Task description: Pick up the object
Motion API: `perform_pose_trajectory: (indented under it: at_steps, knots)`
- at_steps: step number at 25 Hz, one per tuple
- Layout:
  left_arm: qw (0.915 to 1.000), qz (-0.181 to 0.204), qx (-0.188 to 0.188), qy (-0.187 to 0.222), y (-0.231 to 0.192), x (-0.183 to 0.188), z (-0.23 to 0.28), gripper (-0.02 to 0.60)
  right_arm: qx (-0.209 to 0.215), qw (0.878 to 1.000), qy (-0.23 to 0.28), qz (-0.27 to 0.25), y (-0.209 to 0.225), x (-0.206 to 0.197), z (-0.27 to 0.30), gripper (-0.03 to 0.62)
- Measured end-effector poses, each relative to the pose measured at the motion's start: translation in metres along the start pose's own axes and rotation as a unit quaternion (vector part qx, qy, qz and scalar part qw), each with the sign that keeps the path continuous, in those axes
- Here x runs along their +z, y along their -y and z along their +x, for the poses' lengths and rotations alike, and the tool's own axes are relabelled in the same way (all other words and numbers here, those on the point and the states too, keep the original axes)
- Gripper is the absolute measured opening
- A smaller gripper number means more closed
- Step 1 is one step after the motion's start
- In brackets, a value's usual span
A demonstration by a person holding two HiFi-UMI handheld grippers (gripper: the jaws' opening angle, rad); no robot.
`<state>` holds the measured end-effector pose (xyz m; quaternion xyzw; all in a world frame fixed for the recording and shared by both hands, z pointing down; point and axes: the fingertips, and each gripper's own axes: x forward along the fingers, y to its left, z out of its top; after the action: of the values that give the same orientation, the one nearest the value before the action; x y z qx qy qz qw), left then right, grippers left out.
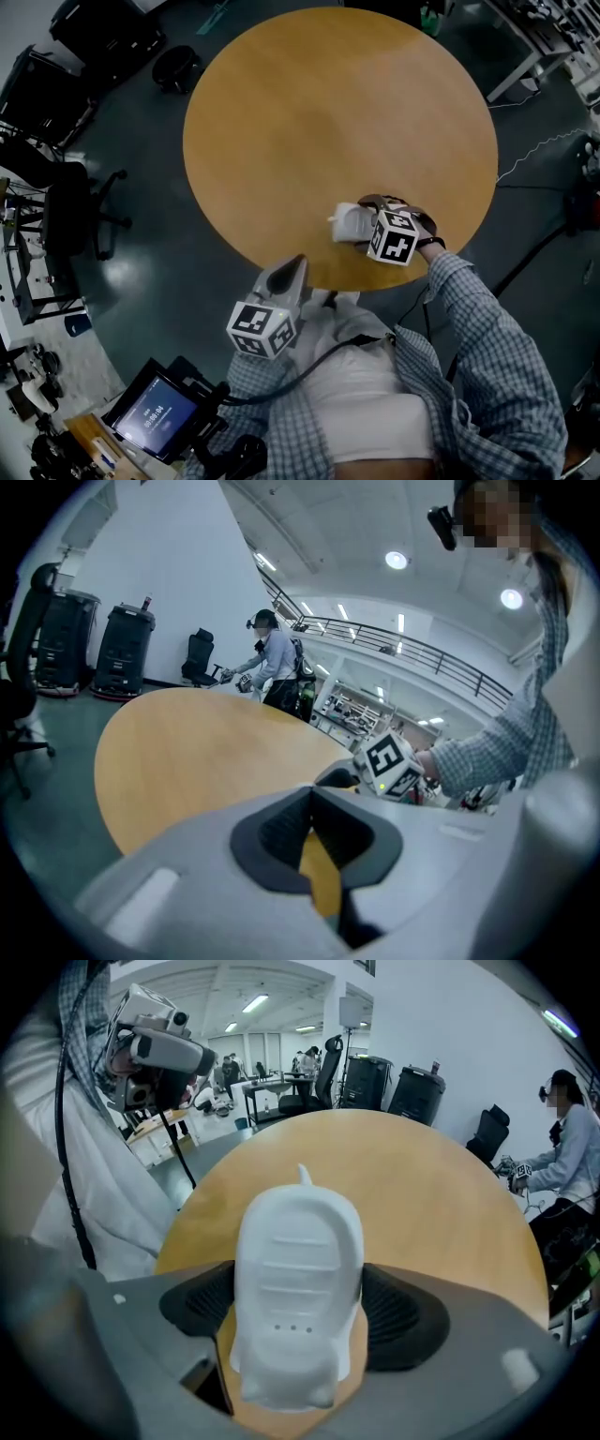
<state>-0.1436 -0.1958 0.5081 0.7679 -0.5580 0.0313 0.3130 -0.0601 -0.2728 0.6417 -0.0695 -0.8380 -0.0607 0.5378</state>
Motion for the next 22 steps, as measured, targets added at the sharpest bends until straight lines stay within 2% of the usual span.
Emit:
perform_pose_trajectory:
  at_steps: [7,16,22]
  knots:
    - [1.0000,-0.002,0.004,-0.001,0.001,0.000,0.003,0.000,0.012,1.000,-0.016,-0.009,-0.001,-0.001,0.014,0.442]
    - [1.0000,-0.004,0.009,0.001,0.000,0.004,0.004,0.000,0.014,1.000,0.015,0.019,-0.001,0.007,0.009,0.446]
    - [1.0000,0.002,-0.002,0.002,-0.003,0.011,0.002,0.000,-0.021,0.997,0.058,0.046,0.008,0.030,-0.014,0.446]
